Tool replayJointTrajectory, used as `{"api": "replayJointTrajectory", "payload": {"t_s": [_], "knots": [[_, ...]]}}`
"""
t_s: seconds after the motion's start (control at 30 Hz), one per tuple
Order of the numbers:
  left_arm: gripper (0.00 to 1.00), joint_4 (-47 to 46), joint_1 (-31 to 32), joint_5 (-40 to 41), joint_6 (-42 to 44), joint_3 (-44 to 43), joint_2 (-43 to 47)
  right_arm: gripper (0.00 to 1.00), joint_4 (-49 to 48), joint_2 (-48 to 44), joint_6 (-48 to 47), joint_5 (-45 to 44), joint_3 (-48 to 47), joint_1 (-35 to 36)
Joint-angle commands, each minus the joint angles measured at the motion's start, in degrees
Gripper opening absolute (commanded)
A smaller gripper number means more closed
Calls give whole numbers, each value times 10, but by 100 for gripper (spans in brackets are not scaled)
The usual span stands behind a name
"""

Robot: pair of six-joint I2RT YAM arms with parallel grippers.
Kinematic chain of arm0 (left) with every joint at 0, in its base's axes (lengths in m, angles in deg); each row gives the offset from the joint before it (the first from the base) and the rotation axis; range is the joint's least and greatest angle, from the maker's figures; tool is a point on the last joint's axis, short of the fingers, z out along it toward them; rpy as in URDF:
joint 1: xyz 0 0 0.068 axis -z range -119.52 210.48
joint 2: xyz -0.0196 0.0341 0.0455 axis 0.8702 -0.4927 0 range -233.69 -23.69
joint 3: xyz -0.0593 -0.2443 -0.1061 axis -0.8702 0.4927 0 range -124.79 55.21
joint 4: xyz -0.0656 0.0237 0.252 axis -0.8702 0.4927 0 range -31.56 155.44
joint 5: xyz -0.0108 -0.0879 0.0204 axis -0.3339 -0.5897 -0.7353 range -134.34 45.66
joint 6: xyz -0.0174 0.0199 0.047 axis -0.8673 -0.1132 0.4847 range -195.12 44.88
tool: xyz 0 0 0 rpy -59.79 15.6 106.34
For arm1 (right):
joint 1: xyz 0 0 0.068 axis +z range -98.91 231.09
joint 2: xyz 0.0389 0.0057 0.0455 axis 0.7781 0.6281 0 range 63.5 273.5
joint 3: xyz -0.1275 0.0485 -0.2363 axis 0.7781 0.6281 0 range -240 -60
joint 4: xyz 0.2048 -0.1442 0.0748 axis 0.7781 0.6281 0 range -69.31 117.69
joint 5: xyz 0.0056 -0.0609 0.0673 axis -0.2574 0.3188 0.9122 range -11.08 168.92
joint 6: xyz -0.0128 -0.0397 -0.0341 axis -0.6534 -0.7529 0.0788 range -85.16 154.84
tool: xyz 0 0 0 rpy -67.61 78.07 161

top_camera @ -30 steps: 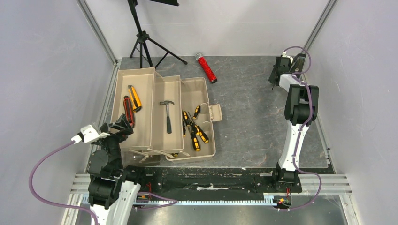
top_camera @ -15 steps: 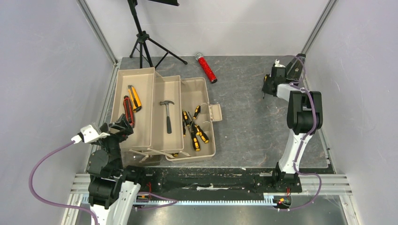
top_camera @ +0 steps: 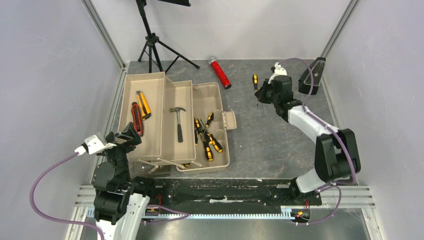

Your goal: Pack the tool kit

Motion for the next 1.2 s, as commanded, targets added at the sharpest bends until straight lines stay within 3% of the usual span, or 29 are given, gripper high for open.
{"api": "replayJointTrajectory", "payload": {"t_s": [0.0, 0.27, 0.57, 0.63, 0.8, 0.87, 1.17], "knots": [[89, -19, -3, 3, 12, -1, 8, 0, -48, -84, 53, 22, 27, 58], [89, -19, -3, 3, 12, -1, 8, 0, -92, -146, 153, -15, 74, 204], [89, -18, -3, 3, 12, 0, 7, 2, -110, -101, 209, -77, 76, 337], [89, -18, -3, 3, 12, 0, 7, 9, -101, -83, 208, -78, 64, 352], [89, -18, -3, 4, 12, -1, 7, 42, -81, -63, 188, -73, 45, 365], [89, -18, -4, 4, 12, 0, 7, 51, -55, -62, 161, -78, 30, 365], [89, -20, -3, 3, 12, -1, 6, 55, 110, -48, -47, -226, -72, 365]]}}
